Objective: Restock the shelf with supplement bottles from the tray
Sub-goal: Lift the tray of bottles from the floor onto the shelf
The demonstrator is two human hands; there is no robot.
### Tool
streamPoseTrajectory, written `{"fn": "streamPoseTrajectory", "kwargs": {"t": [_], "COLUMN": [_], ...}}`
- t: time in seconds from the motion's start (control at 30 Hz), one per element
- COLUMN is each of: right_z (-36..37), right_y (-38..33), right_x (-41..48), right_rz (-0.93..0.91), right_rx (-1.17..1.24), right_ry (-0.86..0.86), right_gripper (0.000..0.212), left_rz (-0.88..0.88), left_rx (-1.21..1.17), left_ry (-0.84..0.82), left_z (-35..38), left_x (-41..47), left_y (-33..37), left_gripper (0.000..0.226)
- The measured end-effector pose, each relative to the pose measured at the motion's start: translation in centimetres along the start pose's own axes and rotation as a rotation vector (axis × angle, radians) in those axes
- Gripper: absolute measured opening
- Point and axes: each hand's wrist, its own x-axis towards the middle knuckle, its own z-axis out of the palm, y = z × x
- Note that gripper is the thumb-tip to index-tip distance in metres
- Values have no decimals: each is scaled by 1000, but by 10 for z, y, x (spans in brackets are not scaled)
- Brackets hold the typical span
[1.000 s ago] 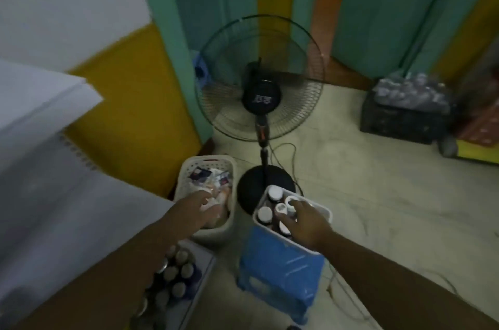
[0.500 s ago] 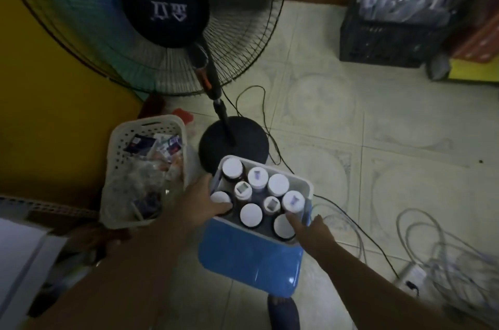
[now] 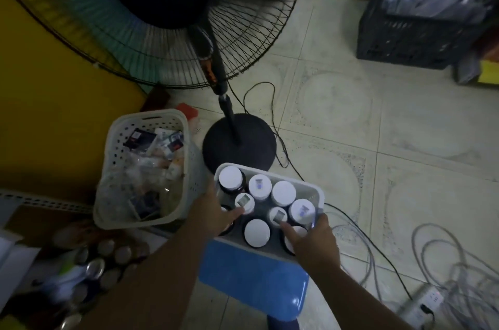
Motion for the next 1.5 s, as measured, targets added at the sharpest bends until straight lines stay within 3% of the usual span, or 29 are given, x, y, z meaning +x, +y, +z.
{"fn": "streamPoseTrajectory", "kwargs": {"t": [0.17, 0.27, 0.37, 0.47, 0.57, 0.67, 0.73, 0.9, 1.03, 1.13, 1.23, 1.37, 1.5], "right_z": [-38, -59, -71, -71, -59, -36, -14, 50, 102, 136, 161, 187, 199], "right_y": [-36, -84, -142, -203, -262, -313, -337, -369, -368, -362, -354, -346, -345], "right_x": [-21, -42, -75, -119, -165, -214, -243, -296, -311, -312, -310, -309, -310], "right_rz": [-211, -324, -440, -608, -785, -984, -1052, -1163, -1170, -1129, -1094, -1040, -1050], "right_rx": [-238, -355, -423, -484, -506, -535, -576, -646, -700, -721, -744, -778, -799], "right_ry": [-110, -239, -355, -420, -495, -524, -584, -733, -713, -750, -739, -748, -657], "right_gripper": [91, 92, 89, 83, 79, 76, 81, 77, 78, 74, 84, 92, 90], "left_rz": [-35, -155, -332, -260, -399, -262, -231, -298, -374, -404, -479, -421, -451], "left_rx": [-219, -302, -263, -136, -353, -481, -543, -677, -707, -702, -661, -653, -630], "left_ry": [146, 232, 334, 571, 532, 572, 570, 616, 629, 631, 635, 664, 622], "left_z": [-21, -52, -101, -162, -221, -268, -292, -316, -321, -324, -327, -329, -331], "left_x": [-68, -112, -158, -208, -258, -307, -337, -376, -381, -375, -370, -365, -359], "left_y": [-7, -3, 13, 17, 11, -12, -27, -77, -110, -134, -150, -171, -180], "left_gripper": [85, 87, 82, 54, 73, 32, 34, 49, 73, 73, 82, 82, 83]}}
